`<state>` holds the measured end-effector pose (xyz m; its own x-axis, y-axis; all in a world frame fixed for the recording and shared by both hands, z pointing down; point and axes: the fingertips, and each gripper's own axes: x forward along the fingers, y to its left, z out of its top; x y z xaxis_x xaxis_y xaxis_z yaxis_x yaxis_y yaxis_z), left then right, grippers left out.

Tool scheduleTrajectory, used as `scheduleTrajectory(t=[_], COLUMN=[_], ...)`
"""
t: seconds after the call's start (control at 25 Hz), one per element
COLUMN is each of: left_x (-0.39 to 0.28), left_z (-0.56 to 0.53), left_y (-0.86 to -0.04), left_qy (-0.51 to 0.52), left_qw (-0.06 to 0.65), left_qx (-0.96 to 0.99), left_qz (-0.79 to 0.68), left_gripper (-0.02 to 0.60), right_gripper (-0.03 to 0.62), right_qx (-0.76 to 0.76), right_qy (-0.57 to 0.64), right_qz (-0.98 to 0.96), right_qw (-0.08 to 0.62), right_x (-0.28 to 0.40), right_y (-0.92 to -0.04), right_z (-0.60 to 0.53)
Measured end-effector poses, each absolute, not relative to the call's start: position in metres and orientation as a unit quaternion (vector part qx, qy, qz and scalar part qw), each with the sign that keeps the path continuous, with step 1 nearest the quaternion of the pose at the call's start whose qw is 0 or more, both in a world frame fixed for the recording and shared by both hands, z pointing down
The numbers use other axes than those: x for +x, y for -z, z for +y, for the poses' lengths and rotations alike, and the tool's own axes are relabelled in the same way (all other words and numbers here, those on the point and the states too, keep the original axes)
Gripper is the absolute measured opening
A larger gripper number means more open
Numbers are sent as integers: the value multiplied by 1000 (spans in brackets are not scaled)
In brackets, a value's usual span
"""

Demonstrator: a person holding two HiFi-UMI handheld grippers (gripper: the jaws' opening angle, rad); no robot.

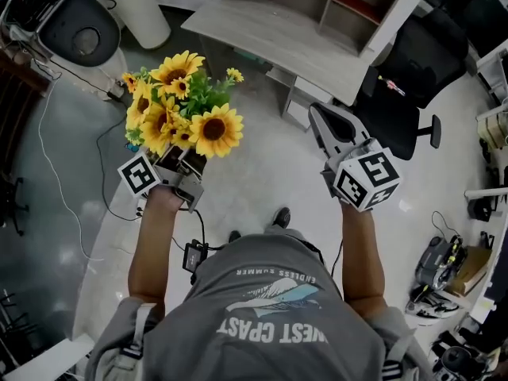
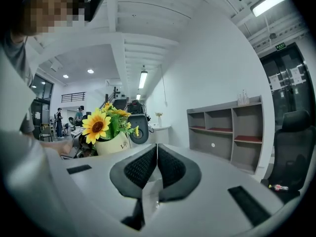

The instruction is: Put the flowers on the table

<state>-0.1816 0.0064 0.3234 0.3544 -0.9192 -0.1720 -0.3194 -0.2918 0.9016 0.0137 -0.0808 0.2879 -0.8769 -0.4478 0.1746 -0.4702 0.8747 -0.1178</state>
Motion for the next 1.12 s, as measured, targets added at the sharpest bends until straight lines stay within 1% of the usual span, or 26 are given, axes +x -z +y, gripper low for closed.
scheduleTrajectory(t=[0.24,0.48,0.56,0.84,1.04,1.12], left_x=[-180,-173,-172,-177,-174,-171], left_z=[3,-65,-77,3,5,12], left_y=[-324,-326,-325,-326,-316,-309], left_qy=[378,377,374,351,347,363], left_qw=[395,397,403,427,423,410], left_qx=[706,700,700,726,730,714], left_qz=[-451,-459,-456,-409,-409,-436], left_gripper=[456,456,456,456,456,454], right_gripper=[29,29,29,29,29,29], right_qx=[216,216,221,282,282,248], right_qy=[-78,-94,-102,-110,-111,-108], right_qz=[-971,-969,-967,-950,-950,-960], right_qw=[71,76,81,79,74,79], right_x=[13,24,27,34,38,36], right_y=[-290,-301,-303,-308,-305,-298], right_z=[-94,-163,-172,-67,-60,-68])
